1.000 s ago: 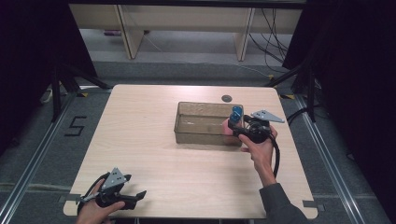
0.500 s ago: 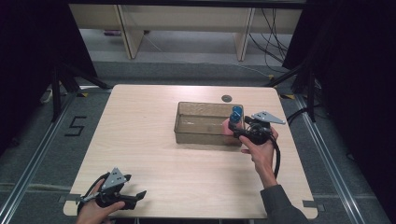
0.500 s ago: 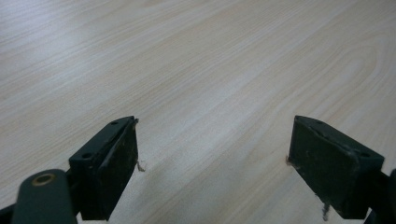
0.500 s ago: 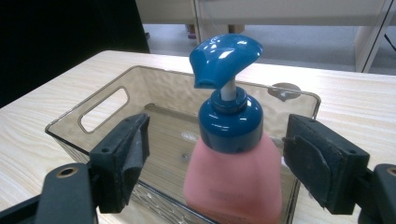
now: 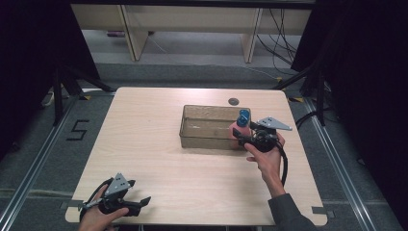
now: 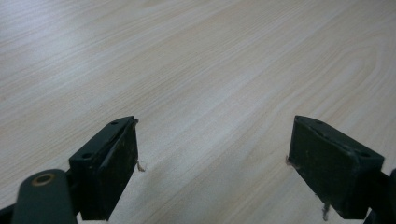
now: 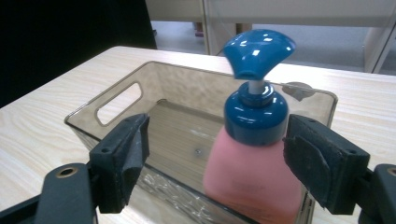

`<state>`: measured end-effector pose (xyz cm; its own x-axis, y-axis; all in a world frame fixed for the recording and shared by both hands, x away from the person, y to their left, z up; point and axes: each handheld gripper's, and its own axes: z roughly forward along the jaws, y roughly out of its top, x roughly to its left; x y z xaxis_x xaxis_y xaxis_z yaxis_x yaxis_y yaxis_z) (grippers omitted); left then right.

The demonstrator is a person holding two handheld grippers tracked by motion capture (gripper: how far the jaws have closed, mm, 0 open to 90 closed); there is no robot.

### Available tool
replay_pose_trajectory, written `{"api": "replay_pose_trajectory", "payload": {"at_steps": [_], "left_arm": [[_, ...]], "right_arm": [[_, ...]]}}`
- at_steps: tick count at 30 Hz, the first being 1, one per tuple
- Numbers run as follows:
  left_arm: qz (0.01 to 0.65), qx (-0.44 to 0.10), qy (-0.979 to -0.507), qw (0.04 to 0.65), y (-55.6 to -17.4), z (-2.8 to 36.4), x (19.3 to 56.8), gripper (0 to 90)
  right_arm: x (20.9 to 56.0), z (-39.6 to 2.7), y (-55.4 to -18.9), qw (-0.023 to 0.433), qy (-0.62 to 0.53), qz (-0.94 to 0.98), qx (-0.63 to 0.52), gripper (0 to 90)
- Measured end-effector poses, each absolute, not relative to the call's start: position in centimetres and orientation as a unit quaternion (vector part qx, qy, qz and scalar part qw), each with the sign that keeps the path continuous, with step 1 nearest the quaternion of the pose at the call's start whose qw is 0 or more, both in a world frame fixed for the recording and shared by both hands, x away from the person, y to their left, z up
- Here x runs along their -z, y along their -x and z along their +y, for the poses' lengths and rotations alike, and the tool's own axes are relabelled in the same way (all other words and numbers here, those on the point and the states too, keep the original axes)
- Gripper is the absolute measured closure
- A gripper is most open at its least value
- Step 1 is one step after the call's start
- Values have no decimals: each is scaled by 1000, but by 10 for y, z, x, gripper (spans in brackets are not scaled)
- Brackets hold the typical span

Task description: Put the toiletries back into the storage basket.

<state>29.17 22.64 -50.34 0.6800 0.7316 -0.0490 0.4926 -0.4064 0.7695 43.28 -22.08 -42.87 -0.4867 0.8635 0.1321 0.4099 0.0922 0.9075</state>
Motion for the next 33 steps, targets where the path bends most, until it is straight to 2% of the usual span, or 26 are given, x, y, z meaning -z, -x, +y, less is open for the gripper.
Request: {"api": "replay_pose_trajectory", "payload": {"at_steps": [2,7,8,9,10,15,23,25,26,31,32,33], "left_arm": [[371,-150,-825,399,-292,226,503,152],[371,-150,-825,399,-292,226,503,152],[371,-150,-825,399,-292,226,503,152],[371,-150,-825,399,-292,226,503,152],[371,-150,-825,399,-292,226,503,152],[371,-150,-825,399,-292,226,503,152],[372,-150,-823,401,-292,226,504,152],[372,-150,-825,398,-292,226,503,152],[376,-149,-822,402,-291,226,504,152],[376,-149,-821,403,-291,225,504,152],[376,-149,-822,402,-292,225,504,152],[375,-149,-822,403,-292,225,504,152]], "right_arm": [[429,-217,-430,208,-465,694,-509,233],[429,-219,-428,224,-450,705,-500,234],[430,-217,-426,210,-456,701,-506,234],[430,-218,-426,223,-449,706,-500,235],[431,-217,-425,211,-450,708,-503,235],[433,-216,-423,217,-441,710,-504,235],[434,-215,-416,198,-442,709,-512,235],[434,-215,-415,210,-439,711,-508,235],[434,-213,-413,196,-449,708,-508,235],[435,-212,-411,199,-438,711,-513,234],[435,-210,-408,182,-447,707,-518,234],[436,-210,-409,192,-439,708,-519,234]]}}
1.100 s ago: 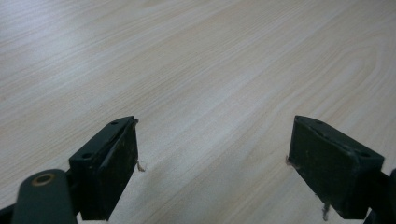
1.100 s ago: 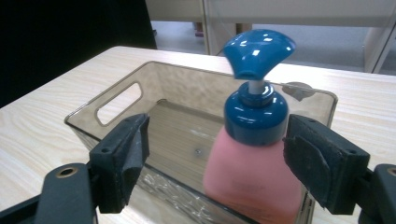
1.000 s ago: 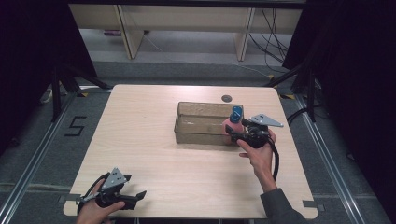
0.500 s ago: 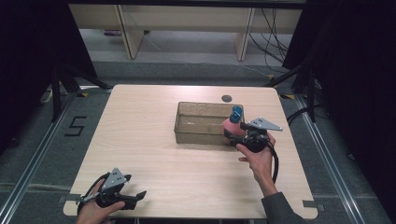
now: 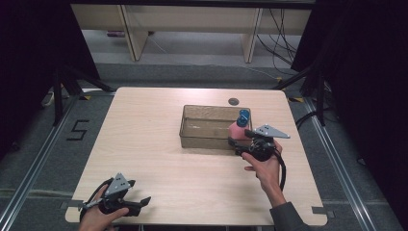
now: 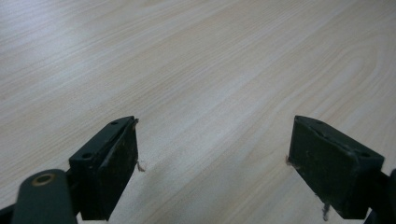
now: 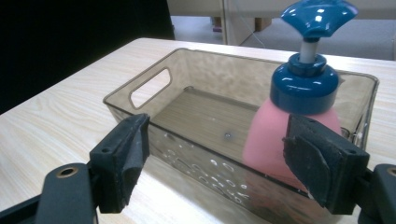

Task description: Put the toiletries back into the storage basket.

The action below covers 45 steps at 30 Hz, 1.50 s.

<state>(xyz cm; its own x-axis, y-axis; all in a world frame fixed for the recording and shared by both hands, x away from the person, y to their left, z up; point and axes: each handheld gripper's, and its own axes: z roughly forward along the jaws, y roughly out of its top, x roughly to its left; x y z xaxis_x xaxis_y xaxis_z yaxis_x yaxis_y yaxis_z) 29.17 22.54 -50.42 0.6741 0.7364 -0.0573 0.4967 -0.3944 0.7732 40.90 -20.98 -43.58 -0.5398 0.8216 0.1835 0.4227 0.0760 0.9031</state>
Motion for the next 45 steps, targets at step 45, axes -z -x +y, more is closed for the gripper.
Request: {"api": "replay_pose_trajectory", "payload": {"at_steps": [45], "left_arm": [[375,-150,-821,403,-291,225,504,152]], "right_arm": [[447,-200,-386,164,-421,728,-516,208]]}}
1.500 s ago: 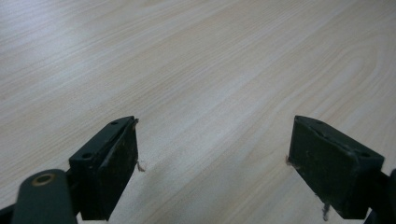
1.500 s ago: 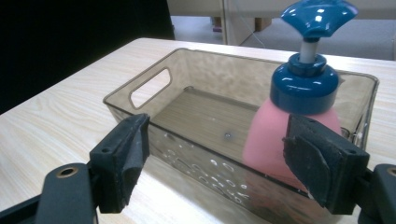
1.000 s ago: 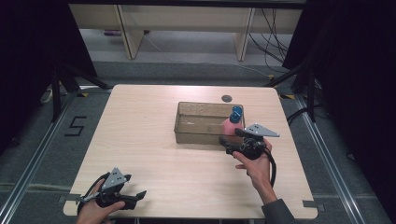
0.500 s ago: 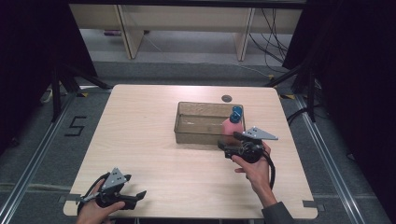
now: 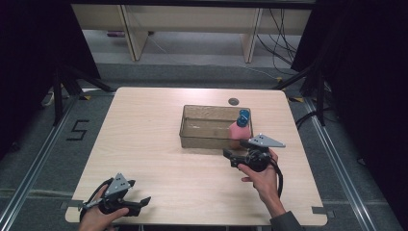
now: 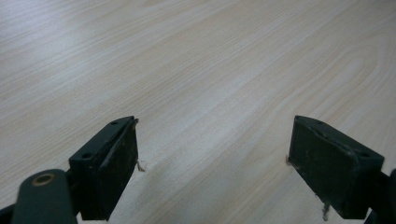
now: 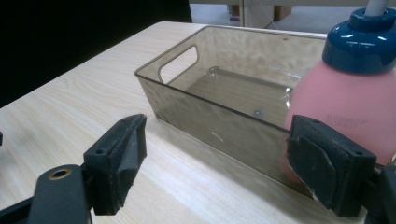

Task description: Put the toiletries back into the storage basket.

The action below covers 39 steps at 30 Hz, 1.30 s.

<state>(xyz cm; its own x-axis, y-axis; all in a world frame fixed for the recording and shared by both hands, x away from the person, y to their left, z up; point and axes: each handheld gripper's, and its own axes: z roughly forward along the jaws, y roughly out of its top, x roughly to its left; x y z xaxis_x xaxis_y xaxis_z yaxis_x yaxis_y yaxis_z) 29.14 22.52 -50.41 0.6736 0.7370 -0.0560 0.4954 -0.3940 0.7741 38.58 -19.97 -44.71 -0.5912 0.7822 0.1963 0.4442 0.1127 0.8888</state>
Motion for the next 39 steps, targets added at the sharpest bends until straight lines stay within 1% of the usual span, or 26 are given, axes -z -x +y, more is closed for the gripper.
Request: {"api": "replay_pose_trajectory", "payload": {"at_steps": [3,5,6,7,8,10,11,12,13,14,15,16,17,25,27,28,29,30,31,32,34,35,36,37,39], "left_arm": [[375,-150,-821,403,-291,225,504,152],[375,-150,-821,403,-291,225,504,152],[375,-150,-821,403,-291,225,504,152],[375,-150,-821,403,-291,225,504,152],[375,-150,-821,403,-291,225,504,152],[375,-150,-821,403,-291,225,504,152],[366,-156,-828,396,-293,227,504,152],[362,-160,-829,396,-293,227,503,152],[362,-160,-829,395,-293,227,503,152],[364,-158,-828,397,-293,227,504,152],[375,-150,-821,403,-291,225,504,152],[366,-158,-826,398,-293,226,504,152],[372,-152,-823,401,-292,226,504,152],[364,-159,-827,396,-293,227,504,152],[364,-159,-827,397,-293,227,504,152],[372,-151,-824,400,-292,226,504,152],[371,-150,-825,399,-291,226,503,152],[371,-150,-825,399,-292,226,503,152],[371,-150,-825,399,-292,226,503,152],[372,-150,-825,399,-292,226,503,152],[371,-150,-825,399,-291,226,503,152],[376,-148,-820,405,-291,225,504,152],[376,-148,-820,405,-291,225,504,152],[376,-148,-820,405,-291,225,504,152],[371,-152,-824,400,-292,226,504,152]], "right_arm": [[448,-200,-384,155,-423,729,-515,207],[448,-202,-384,174,-411,733,-513,208],[447,-201,-382,154,-420,732,-514,207],[448,-201,-381,156,-423,730,-515,207],[448,-202,-381,170,-413,733,-514,207],[447,-201,-379,160,-415,735,-513,207],[447,-200,-376,149,-427,729,-514,207],[448,-202,-377,168,-413,733,-514,207],[448,-201,-375,155,-420,730,-516,207],[448,-201,-375,153,-418,730,-518,207],[448,-201,-374,157,-414,731,-519,206],[448,-203,-373,164,-413,736,-510,206],[448,-203,-374,164,-405,739,-514,206],[450,-204,-366,155,-409,736,-516,206],[451,-204,-364,168,-409,736,-513,206],[451,-203,-363,150,-413,736,-515,206],[452,-203,-362,158,-408,737,-515,206],[452,-203,-360,149,-418,738,-509,206],[453,-202,-360,150,-411,738,-514,206],[454,-204,-360,167,-402,741,-512,206],[454,-202,-356,144,-414,740,-510,205],[454,-203,-356,160,-404,743,-510,205],[454,-201,-353,137,-419,736,-514,205],[455,-201,-353,150,-417,734,-515,205],[455,-202,-351,142,-411,740,-514,205]]}}
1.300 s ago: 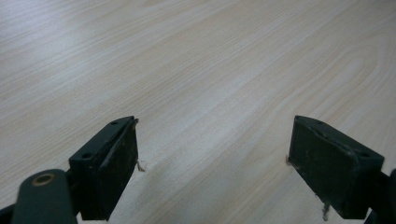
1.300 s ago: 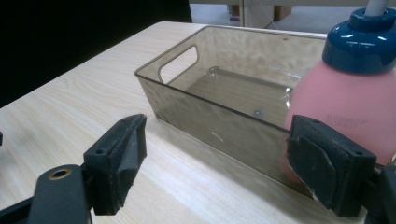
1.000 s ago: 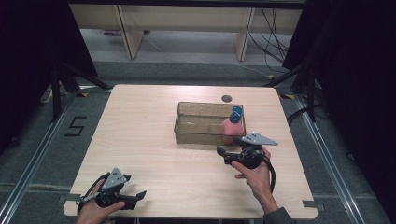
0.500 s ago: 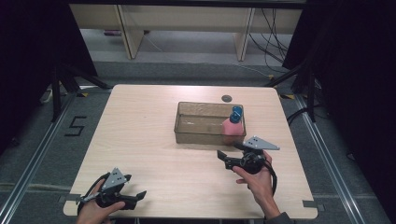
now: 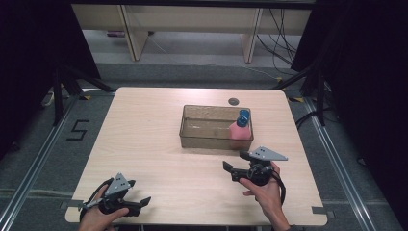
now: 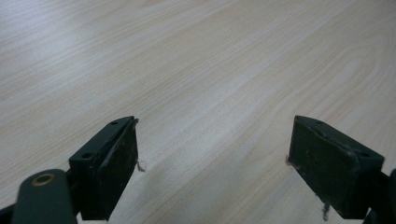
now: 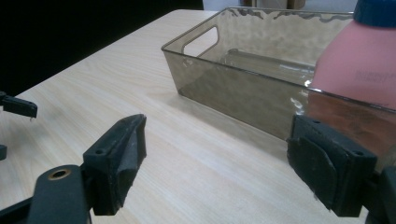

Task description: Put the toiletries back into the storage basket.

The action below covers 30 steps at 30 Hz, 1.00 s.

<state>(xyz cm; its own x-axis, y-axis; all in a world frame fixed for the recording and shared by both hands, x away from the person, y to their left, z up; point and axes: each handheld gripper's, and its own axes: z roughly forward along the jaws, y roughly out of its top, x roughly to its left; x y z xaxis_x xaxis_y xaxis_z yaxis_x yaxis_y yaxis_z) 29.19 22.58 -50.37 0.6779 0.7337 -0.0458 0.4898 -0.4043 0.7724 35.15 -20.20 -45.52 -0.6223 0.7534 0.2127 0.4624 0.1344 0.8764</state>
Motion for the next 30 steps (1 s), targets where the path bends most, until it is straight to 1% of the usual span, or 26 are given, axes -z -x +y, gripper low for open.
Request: {"api": "replay_pose_trajectory", "payload": {"at_steps": [1,2,4,6,7,9,10,11,13,14,15,16,18,19,21,23,24,27,29,30], "left_arm": [[375,-149,-821,404,-291,225,504,152],[366,-157,-827,398,-293,226,504,152],[376,-148,-821,404,-291,225,504,152],[375,-148,-821,404,-291,225,504,152],[376,-148,-821,404,-291,225,504,152],[375,-149,-821,404,-291,225,504,152],[376,-148,-821,404,-291,225,504,152],[376,-148,-820,405,-291,225,504,152],[376,-148,-821,404,-291,225,504,152],[375,-148,-821,404,-291,225,504,152],[375,-148,-821,404,-291,225,504,152],[375,-149,-821,404,-291,225,504,152],[375,-149,-821,404,-291,225,504,152],[375,-149,-821,404,-291,225,504,152],[375,-149,-821,404,-291,225,504,152],[375,-149,-821,404,-291,225,504,152],[375,-149,-821,404,-291,225,504,152],[374,-149,-821,404,-291,225,504,152],[375,-149,-821,403,-291,225,504,152],[374,-149,-822,403,-291,225,504,152]], "right_arm": [[456,-201,-351,138,-409,740,-516,205],[457,-202,-350,144,-413,740,-511,205],[458,-203,-350,156,-401,742,-514,205],[458,-202,-347,134,-411,740,-515,205],[458,-203,-347,146,-404,743,-513,205],[459,-202,-345,142,-412,740,-512,205],[458,-203,-344,130,-409,742,-515,205],[459,-204,-344,143,-406,740,-517,205],[461,-203,-343,141,-408,742,-513,205],[460,-202,-339,124,-421,737,-513,205],[461,-204,-340,134,-405,742,-517,205],[461,-203,-338,130,-415,737,-518,205],[462,-205,-338,139,-408,745,-510,205],[462,-202,-335,119,-423,738,-512,205],[464,-205,-338,139,-402,744,-516,205],[464,-205,-335,125,-413,740,-516,205],[464,-206,-335,137,-407,745,-510,205],[465,-207,-333,125,-409,744,-514,203],[466,-208,-332,139,-409,744,-511,199],[466,-208,-332,133,-409,747,-507,197]]}}
